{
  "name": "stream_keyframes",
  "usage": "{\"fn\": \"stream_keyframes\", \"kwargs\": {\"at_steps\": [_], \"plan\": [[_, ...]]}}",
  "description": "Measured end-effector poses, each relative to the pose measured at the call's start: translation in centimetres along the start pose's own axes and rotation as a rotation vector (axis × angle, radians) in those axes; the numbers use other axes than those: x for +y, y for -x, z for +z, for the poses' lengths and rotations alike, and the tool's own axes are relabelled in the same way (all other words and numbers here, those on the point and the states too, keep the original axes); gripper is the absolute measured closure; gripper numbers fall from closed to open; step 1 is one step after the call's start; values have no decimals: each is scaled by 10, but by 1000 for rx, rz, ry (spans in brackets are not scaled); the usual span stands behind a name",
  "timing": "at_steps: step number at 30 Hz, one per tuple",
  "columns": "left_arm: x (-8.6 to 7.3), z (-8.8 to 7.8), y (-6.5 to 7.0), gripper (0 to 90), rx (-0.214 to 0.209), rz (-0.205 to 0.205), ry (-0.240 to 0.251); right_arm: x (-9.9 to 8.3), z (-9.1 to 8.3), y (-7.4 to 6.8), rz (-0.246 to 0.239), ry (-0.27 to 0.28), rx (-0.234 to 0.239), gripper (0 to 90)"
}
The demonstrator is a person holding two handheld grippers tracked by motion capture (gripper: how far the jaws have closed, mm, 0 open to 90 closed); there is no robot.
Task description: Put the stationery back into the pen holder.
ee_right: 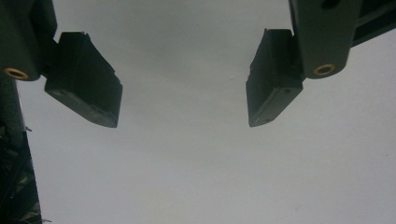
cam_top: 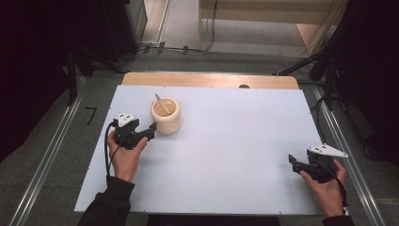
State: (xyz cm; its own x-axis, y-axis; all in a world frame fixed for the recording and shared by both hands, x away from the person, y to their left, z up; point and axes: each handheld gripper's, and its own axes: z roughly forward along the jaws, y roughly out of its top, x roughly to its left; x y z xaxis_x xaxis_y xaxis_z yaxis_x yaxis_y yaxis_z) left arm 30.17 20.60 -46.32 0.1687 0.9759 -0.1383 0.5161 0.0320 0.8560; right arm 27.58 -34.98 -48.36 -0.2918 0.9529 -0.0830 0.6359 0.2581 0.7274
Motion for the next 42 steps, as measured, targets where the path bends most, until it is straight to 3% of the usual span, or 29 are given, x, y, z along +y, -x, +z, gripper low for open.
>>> {"fn": "stream_keyframes", "kwargs": {"at_steps": [15, 29, 42], "plan": [[-8, -2, 1, 236, 8, 8, -17, 0, 0, 1, 3, 3, 2, 259], [-19, -9, 5, 208, -12, 18, -41, 0, -1, 2, 6, 2, 3, 259], [-25, -16, 4, 201, -18, 11, -33, -1, -2, 1, 0, 4, -2, 259]]}}
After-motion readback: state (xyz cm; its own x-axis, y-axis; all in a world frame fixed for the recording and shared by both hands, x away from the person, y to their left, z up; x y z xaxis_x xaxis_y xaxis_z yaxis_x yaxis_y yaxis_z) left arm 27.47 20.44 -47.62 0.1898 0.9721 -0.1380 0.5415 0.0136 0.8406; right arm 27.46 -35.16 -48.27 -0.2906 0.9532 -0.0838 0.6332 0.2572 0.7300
